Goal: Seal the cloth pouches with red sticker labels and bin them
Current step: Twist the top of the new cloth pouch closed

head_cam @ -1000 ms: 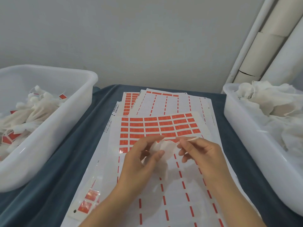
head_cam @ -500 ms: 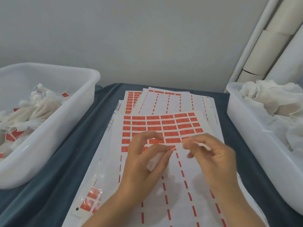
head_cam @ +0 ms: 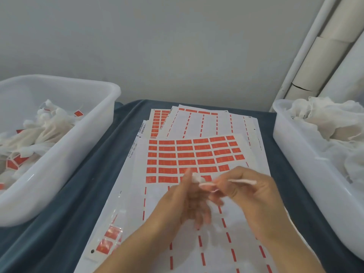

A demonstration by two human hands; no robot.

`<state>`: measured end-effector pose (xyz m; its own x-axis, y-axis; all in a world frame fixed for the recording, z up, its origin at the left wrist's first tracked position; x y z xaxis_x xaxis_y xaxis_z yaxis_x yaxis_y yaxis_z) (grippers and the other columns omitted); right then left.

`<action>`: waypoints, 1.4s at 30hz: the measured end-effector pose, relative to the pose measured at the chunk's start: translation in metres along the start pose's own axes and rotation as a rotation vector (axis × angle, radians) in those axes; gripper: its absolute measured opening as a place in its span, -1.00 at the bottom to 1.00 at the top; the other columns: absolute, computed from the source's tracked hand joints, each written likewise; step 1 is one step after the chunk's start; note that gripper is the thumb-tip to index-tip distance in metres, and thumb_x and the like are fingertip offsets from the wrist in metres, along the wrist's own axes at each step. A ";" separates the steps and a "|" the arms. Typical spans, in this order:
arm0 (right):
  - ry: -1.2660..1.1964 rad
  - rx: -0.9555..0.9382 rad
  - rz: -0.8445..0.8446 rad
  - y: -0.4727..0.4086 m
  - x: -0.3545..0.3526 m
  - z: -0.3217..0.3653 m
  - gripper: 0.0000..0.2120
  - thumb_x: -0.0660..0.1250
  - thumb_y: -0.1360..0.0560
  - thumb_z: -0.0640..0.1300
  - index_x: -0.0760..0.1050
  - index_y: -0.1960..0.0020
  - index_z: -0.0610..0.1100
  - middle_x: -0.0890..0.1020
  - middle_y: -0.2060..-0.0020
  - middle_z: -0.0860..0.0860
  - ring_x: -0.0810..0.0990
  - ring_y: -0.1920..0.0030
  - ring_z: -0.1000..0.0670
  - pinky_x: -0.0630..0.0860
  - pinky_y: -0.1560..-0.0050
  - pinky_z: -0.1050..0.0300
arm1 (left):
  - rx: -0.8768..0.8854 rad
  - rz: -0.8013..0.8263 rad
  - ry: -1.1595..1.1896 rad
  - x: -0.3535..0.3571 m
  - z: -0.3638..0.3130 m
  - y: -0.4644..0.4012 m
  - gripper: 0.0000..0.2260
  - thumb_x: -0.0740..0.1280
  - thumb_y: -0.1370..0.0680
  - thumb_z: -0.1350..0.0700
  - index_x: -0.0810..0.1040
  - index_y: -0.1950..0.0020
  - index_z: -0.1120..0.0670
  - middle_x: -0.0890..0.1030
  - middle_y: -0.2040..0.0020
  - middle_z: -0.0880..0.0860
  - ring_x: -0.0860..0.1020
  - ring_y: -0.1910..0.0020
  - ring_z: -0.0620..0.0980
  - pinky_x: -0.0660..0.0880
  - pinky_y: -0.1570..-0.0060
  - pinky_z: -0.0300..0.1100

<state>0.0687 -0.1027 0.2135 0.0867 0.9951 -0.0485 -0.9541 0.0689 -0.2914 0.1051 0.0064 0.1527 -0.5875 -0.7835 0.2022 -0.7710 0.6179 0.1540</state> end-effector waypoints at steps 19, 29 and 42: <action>0.380 0.046 -0.009 0.002 0.017 -0.040 -0.85 0.12 -0.44 0.10 0.39 0.10 0.07 0.64 0.17 0.26 0.61 0.07 0.21 0.53 0.15 0.40 | -0.207 0.203 -0.179 0.001 -0.006 0.003 -0.54 0.20 -0.56 0.11 0.48 0.57 -0.01 0.40 0.55 -0.05 0.34 0.59 -0.16 0.32 0.51 -0.36; 0.170 0.269 -0.125 -0.005 -0.005 -0.050 -0.67 0.32 -0.26 0.12 0.50 -0.01 0.10 0.66 0.29 0.19 0.64 0.18 0.21 0.52 0.26 0.42 | 0.126 -0.036 -0.342 -0.003 -0.015 0.005 -0.77 0.32 -0.35 -0.10 0.57 0.10 -0.01 0.54 0.39 -0.18 0.48 0.40 -0.26 0.40 0.33 -0.45; 0.105 0.455 0.030 0.000 -0.001 -0.058 -0.73 0.29 -0.31 0.16 0.62 0.07 0.11 0.66 0.11 0.27 0.61 0.03 0.21 0.53 0.05 0.39 | 0.203 -0.204 -0.422 -0.014 -0.016 0.003 -0.85 0.28 -0.33 -0.13 0.54 0.17 -0.12 0.59 0.30 -0.25 0.53 0.30 -0.29 0.42 0.33 -0.49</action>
<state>0.0852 -0.1080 0.1581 0.0634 0.9861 -0.1536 -0.9834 0.0880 0.1589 0.1151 0.0200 0.1656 -0.4353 -0.8711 -0.2273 -0.8882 0.4568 -0.0497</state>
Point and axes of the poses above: each hand's wrist, its own y-axis away from the middle knuckle, its own x-axis out of the palm, z = x × y, the point moved 6 cm from there along -y, towards the middle knuckle
